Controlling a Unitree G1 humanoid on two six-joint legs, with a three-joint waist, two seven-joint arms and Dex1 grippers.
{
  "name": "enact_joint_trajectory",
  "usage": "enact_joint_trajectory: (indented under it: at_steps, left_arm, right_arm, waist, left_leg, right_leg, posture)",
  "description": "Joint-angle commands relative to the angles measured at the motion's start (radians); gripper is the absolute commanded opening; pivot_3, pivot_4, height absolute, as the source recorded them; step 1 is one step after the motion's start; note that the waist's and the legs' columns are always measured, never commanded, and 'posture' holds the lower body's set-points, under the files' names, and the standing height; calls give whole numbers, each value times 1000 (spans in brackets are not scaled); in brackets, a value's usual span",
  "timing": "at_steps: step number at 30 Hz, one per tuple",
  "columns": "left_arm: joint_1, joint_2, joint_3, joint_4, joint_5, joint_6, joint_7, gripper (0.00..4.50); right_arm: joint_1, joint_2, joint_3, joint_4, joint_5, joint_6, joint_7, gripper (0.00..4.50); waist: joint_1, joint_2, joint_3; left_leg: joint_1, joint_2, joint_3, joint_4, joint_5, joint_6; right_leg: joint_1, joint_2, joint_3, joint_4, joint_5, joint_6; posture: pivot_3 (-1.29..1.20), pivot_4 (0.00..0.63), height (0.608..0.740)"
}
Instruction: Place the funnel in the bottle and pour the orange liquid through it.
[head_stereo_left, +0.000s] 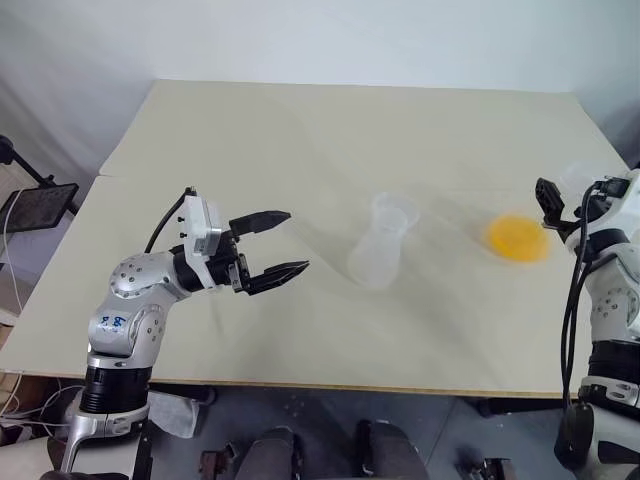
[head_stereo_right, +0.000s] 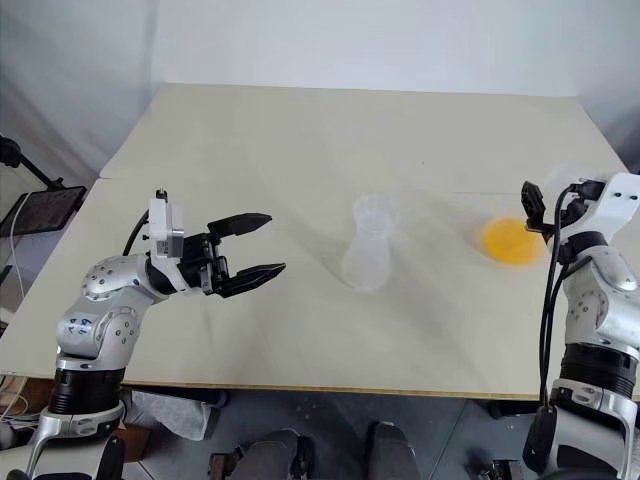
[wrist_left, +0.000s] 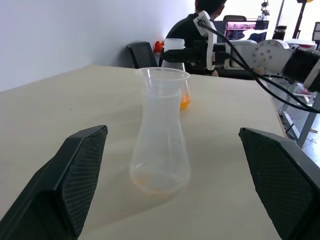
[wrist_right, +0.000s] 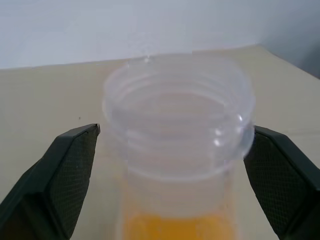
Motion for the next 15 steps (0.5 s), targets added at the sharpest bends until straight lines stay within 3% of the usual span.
enact_joint_trajectory:
  at_steps: [1,6,15]
  left_arm:
    - [5,14,9,-27,-15,-19,-3,4500]
    - [12,15,11,-27,-13,-27,-3,4500]
    - [0,11,4,3,-4,-55,-6,4500]
  right_arm:
    - [-26,-18,-4,14,-8,-37,22,3911]
    - [-31,-14,-7,22,-16,-41,23,2462]
    - [-6,-24,-5,-172,39,14,68,2464]
  waist:
    - [0,0,0]
    - [-3,0,0]
    - [-1,4,3]
  left_leg:
    - [0,0,0,0,0,0]
    - [0,1,0,0,0,0]
    - [-1,1,0,0,0,-1]
  right_leg:
    - [0,0,0,0,0,0]
    - [0,0,0,0,0,0]
    - [0,-1,0,-1,0,0]
  posture:
    - [0,150,740]
    - [0,150,740]
    - [0,150,740]
